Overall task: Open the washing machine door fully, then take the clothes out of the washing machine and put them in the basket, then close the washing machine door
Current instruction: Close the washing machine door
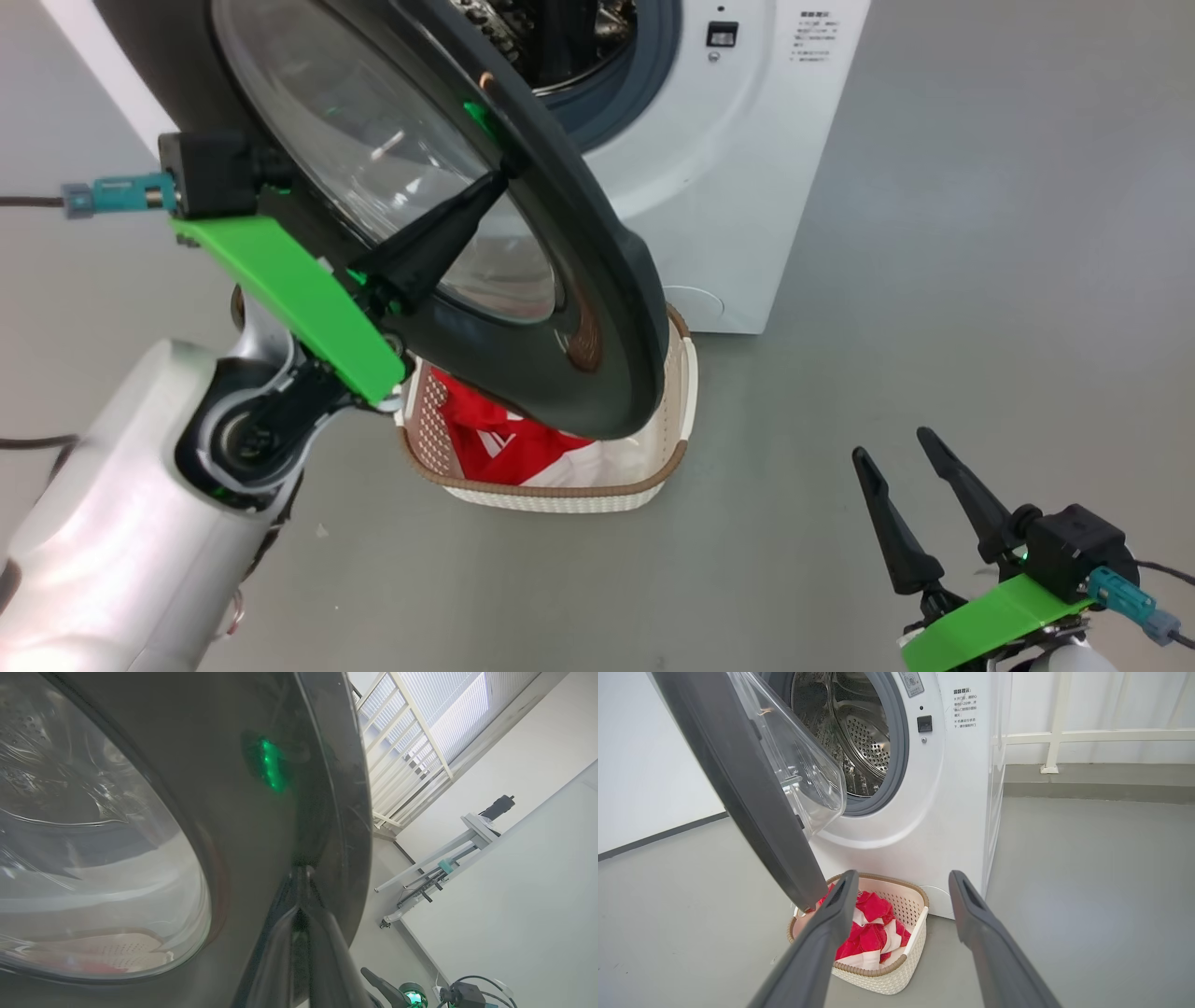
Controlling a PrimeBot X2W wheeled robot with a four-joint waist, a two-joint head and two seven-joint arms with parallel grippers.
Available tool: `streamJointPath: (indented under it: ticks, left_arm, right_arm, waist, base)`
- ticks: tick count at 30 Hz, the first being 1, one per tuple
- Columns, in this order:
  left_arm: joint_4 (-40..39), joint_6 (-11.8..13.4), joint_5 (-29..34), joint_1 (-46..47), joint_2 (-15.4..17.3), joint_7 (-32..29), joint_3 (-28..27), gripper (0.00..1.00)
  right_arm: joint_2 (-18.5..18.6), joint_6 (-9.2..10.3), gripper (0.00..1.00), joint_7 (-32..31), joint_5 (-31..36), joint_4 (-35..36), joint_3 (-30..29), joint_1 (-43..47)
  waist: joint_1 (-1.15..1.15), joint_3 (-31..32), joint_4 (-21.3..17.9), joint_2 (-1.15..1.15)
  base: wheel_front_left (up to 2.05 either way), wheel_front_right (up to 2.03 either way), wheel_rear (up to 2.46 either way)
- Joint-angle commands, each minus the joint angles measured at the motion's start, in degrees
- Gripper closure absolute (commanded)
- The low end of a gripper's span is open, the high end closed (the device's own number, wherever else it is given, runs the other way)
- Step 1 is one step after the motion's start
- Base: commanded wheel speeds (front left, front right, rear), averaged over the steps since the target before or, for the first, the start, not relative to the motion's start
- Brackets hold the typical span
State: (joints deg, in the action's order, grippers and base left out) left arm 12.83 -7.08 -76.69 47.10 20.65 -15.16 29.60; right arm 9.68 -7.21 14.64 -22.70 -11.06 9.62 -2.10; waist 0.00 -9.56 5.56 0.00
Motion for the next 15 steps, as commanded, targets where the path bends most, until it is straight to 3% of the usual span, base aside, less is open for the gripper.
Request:
streamJointPath:
  ticks: [1,15]
  left_arm:
    - [-0.28,-0.41,0.26,3.71,1.31,2.29,-1.02,1.00]
    - [6.41,-0.41,-0.48,11.60,0.56,18.89,4.85,1.00]
  right_arm:
    - [0.64,-0.28,0.00,0.36,0.54,1.58,0.71,-2.07]
    - [-0.72,-0.28,0.00,0.36,0.76,2.34,-0.93,-3.53]
  waist:
    - [0.00,-0.95,-1.03,0.00]
    - [0.00,-6.12,-5.74,0.00]
  base:
    - [0.00,0.00,0.00]
    - [0.00,0.00,0.00]
